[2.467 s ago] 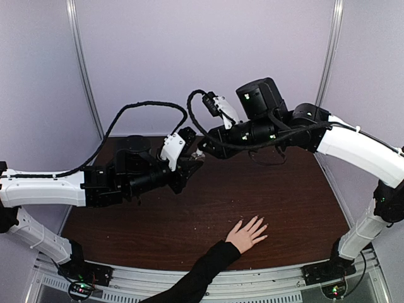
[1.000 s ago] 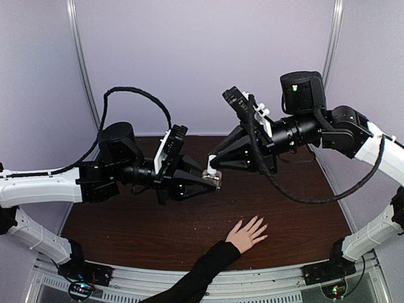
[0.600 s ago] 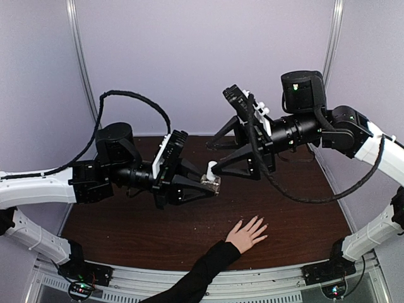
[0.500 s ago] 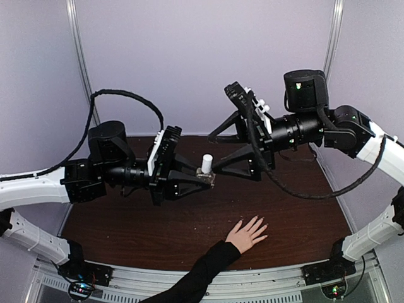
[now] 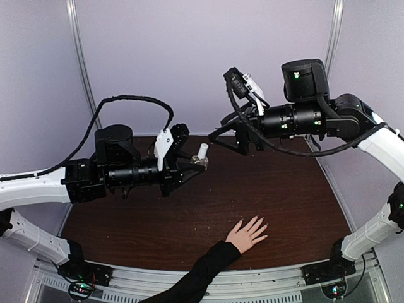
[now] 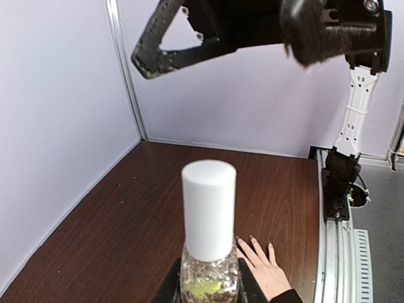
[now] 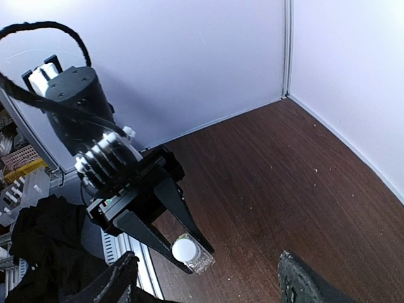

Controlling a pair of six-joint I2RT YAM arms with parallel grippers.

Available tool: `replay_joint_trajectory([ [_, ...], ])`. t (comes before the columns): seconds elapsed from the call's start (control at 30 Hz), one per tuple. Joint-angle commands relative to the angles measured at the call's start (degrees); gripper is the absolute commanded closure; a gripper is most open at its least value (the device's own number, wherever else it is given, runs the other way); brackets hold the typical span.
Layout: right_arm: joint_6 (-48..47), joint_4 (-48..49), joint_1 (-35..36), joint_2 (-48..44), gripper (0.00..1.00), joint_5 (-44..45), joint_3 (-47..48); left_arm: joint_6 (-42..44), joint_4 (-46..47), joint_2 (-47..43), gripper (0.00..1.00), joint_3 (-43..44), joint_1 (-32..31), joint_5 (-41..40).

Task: Paint the nails
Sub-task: Unscrew the nail polish bottle cap from the nail polish bottle.

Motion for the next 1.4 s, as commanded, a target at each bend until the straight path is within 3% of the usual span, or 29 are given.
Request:
replay_joint_trajectory([
  [0.0, 5.50, -4.45, -0.14, 2.52, 0.27, 6.22, 2.18, 0.75, 2.84, 0.86, 1.00, 0.92, -0.11, -7.98],
  [0.53, 9.34, -7.16, -0.14, 9.81, 0.57, 6.29, 3.62, 0.75, 1.03, 6.15, 1.00, 3.72, -0.43, -15.72],
  [0.93, 11.12, -4.65, -0.87, 10.78, 0.69, 4.74, 3.31, 0.75, 1.67, 6.37, 1.00, 3.48, -0.51, -15.40],
  [1.37, 6.88, -3.56, -1.02, 9.93, 0.97, 2.60, 2.95, -2.39, 4.36, 4.42, 1.00, 1.96, -0.41, -9.01],
])
